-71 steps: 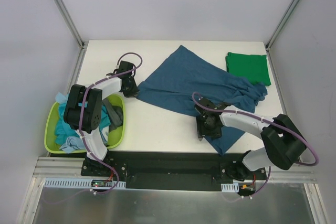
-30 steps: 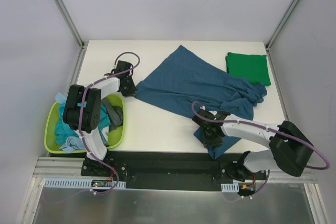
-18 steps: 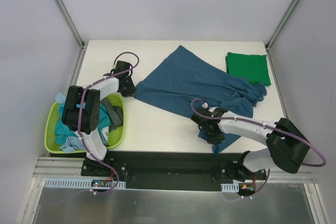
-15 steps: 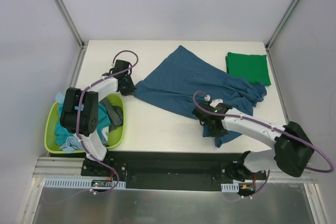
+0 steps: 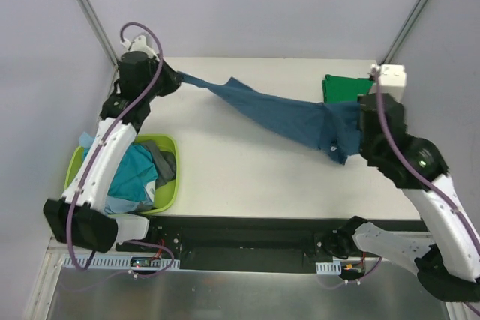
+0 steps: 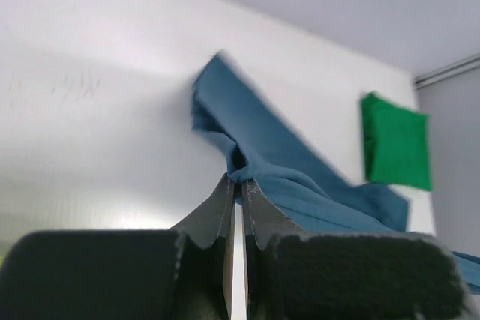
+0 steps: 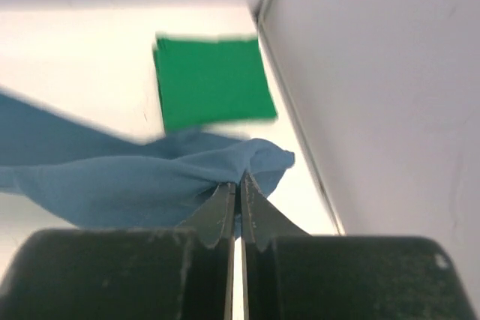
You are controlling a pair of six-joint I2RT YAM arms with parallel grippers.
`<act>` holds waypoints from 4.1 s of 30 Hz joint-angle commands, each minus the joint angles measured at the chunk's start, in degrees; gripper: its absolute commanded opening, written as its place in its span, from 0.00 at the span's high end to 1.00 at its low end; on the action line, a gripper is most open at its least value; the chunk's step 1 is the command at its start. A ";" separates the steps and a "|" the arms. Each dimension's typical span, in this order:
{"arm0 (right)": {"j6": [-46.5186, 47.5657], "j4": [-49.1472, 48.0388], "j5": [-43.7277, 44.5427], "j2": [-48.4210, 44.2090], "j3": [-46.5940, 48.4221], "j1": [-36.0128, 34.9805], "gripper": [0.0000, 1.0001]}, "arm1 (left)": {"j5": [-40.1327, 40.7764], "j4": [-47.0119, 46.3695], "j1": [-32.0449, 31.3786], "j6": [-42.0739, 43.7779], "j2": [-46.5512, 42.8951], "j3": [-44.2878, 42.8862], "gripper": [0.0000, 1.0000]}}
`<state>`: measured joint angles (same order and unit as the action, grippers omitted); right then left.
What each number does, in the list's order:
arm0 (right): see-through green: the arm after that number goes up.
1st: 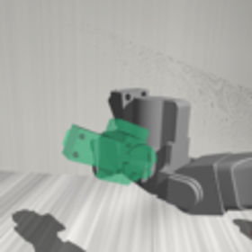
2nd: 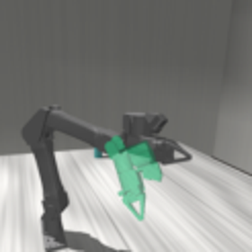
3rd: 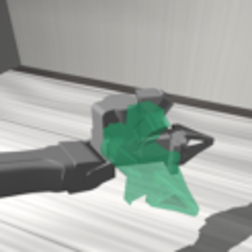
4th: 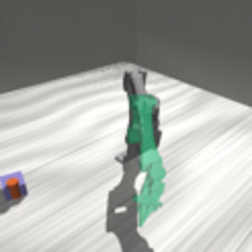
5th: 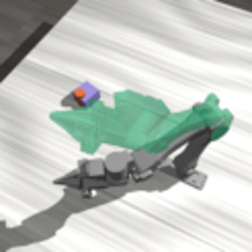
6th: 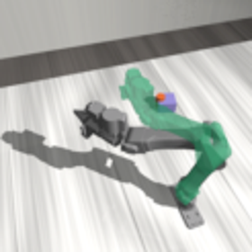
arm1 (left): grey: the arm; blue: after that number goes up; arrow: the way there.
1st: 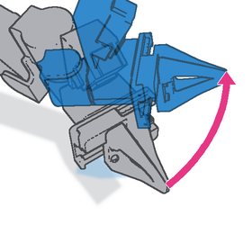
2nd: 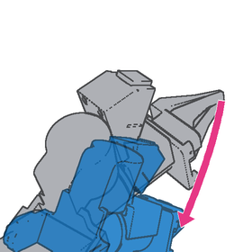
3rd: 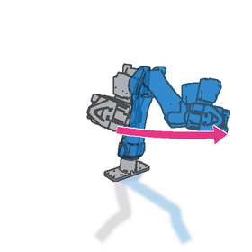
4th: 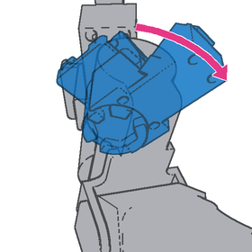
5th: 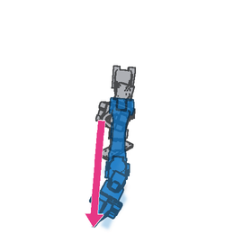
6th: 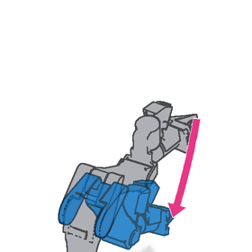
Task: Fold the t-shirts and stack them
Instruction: Flatten out the tshirt
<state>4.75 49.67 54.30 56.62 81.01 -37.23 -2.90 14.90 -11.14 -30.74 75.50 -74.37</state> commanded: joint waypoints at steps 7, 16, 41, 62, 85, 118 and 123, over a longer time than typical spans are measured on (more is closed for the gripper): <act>32.33 -8.81 -25.44 -6.97 28.03 0.14 1.00 | -17.65 0.05 0.50 3.94 -20.03 -14.21 1.00; 39.36 -12.04 -38.66 -3.01 46.06 0.32 1.00 | -25.49 0.48 0.50 2.79 -22.77 -27.66 1.00; 44.29 -32.18 -45.08 48.20 27.87 24.75 0.99 | 5.35 2.68 0.59 12.10 36.70 -29.58 1.00; 30.75 -24.53 -46.75 60.97 32.45 24.75 0.94 | 5.27 3.12 4.10 13.87 52.73 -40.41 1.00; 2.49 -20.85 -41.54 46.52 21.34 27.12 0.04 | -7.63 3.21 1.83 12.11 40.45 -36.59 0.01; -5.19 -23.83 -79.09 53.77 -7.89 46.20 0.47 | -11.08 -4.00 -4.60 9.82 33.57 5.73 0.01; -5.19 -21.82 -75.94 51.84 -6.93 46.11 0.81 | -8.89 -3.47 -4.33 9.47 34.18 5.73 0.01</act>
<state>-0.71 24.95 -22.15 109.91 72.51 8.88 -15.77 10.50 -16.38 -20.78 107.55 -69.12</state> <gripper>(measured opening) 0.277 0.990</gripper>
